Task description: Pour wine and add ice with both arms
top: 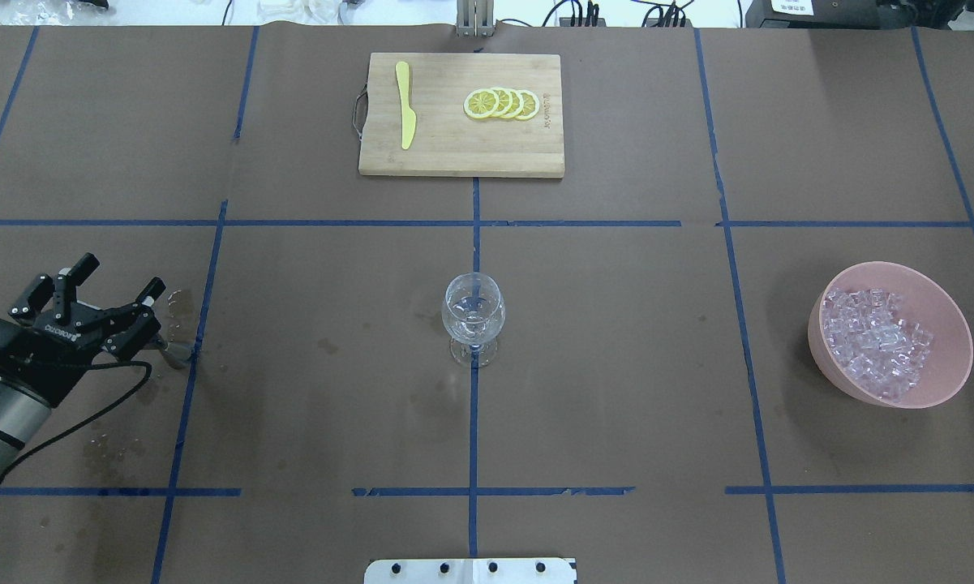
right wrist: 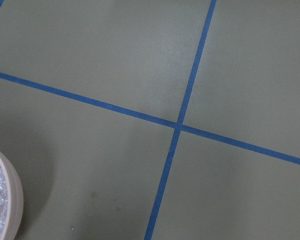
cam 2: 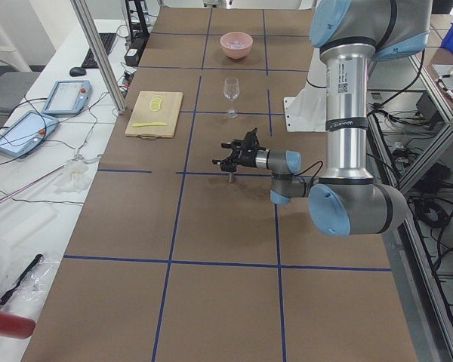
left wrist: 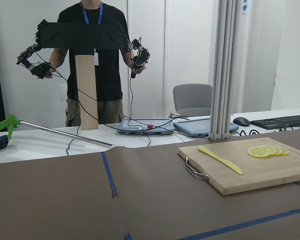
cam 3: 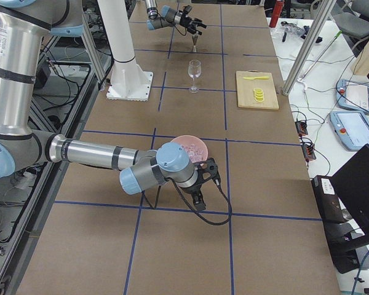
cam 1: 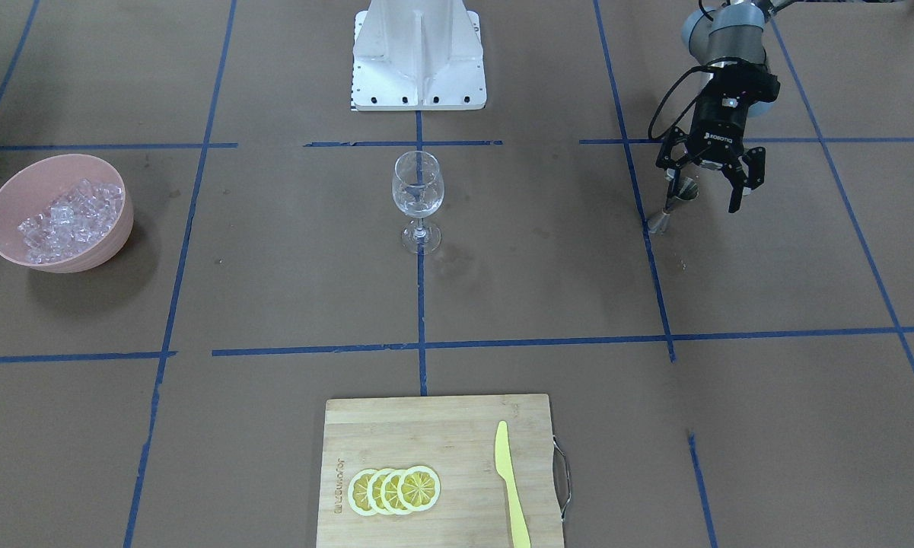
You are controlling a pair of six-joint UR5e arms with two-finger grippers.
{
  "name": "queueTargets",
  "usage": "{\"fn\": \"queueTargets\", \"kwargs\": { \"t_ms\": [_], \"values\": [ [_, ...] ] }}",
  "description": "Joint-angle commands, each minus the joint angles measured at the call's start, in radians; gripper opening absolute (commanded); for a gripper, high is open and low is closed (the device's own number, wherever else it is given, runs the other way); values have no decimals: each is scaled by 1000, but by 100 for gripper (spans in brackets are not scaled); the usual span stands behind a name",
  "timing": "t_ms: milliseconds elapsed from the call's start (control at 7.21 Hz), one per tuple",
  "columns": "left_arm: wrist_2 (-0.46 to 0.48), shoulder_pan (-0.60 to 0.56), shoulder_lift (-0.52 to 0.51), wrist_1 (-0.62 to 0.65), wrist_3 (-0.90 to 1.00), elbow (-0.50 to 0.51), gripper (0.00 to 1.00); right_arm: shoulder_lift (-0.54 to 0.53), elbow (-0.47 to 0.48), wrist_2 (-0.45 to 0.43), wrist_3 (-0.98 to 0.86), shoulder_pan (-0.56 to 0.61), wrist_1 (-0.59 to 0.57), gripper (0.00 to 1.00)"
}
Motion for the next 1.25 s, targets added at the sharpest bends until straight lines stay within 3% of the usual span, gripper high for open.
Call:
{"fn": "queueTargets", "kwargs": {
  "t_ms": [0, 139, 416, 693, 832, 971, 1109],
  "values": [
    [-408, -279, -11, 167, 59, -4, 100, 1, -2, 0, 0, 0, 1, 100],
    [-590, -429, -24, 305, 73, -7, 100, 3, -3, 0, 0, 0, -1, 100],
    [-764, -638, -71, 502, 180, -8, 100, 3, -6, 0, 0, 0, -1, 100],
    [-1115, -924, -135, 777, 453, -10, 100, 3, -3, 0, 0, 0, -1, 100],
    [-1311, -1058, -142, 916, 463, -8, 100, 1, -3, 0, 0, 0, -1, 100],
    [-1387, -1128, -127, 996, 463, -7, 100, 1, -5, 0, 0, 0, 1, 100],
    [-1394, -1141, -90, 1097, 462, 1, 100, 0, -3, 2, 0, 0, 1, 100]
  ]
}}
